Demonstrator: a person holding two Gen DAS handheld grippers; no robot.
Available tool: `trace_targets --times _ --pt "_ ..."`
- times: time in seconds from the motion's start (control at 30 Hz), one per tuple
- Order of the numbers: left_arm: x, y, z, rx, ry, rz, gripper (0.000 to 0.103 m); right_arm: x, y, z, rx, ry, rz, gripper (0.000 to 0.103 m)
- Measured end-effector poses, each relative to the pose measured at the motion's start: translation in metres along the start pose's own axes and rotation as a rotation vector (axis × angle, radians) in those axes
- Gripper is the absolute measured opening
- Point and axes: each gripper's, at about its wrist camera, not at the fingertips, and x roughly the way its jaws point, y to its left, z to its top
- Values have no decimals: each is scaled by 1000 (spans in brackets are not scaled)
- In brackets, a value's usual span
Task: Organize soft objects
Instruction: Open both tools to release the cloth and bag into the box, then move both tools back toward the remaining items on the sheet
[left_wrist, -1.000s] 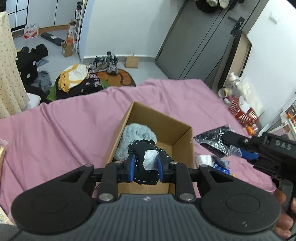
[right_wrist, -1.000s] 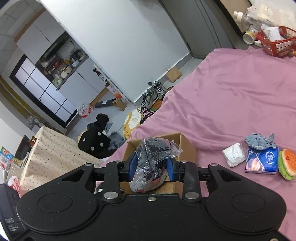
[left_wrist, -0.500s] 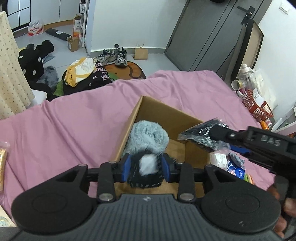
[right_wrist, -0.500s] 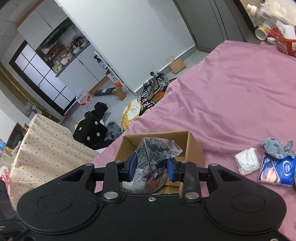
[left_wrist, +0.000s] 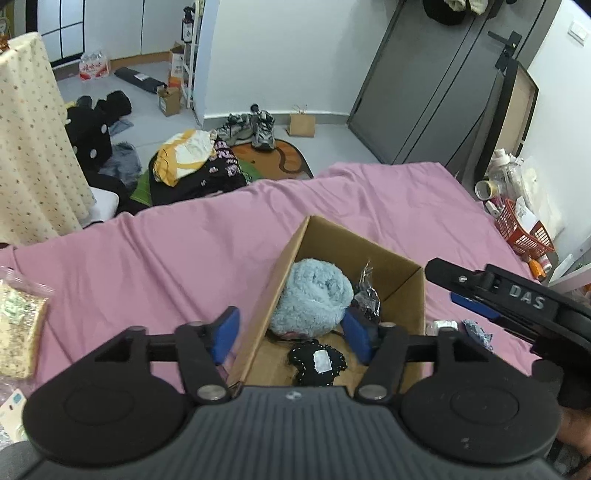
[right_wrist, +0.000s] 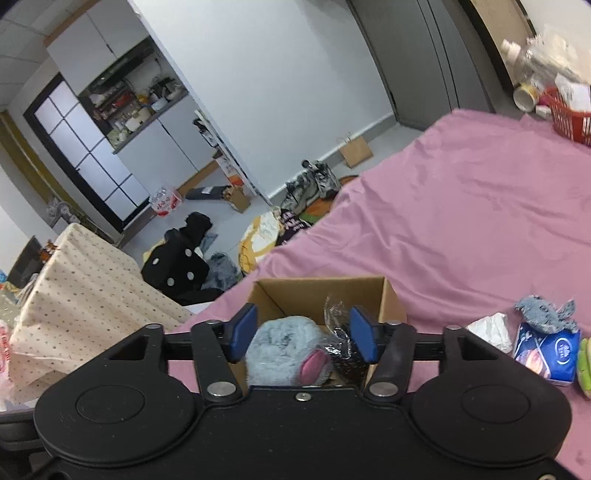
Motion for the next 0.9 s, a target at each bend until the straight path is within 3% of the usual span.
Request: trace_targets --times 0.07,0.2,0.27,0.43,0.6,0.9 --pt "-9 -1 0 6 -21 1 74 -13 3 0 -6 -10 8 67" --pt "-29 -6 -3 22 -59 -3 77 -39 6 -1 -19 -28 21 76" --pt "-37 -8 -4 19 -69 -2 79 -53 4 -2 -9 -42 20 87" --pt "-58 -16 -10 17 -94 14 86 -80 2 -2 -29 -69 21 98" --pt "-73 -27 -19 44 -115 8 87 -103 -12 -3 -5 -82 20 103" --pt "-96 -52 -30 80 -143 9 88 -130 -40 -4 19 -107 -5 103"
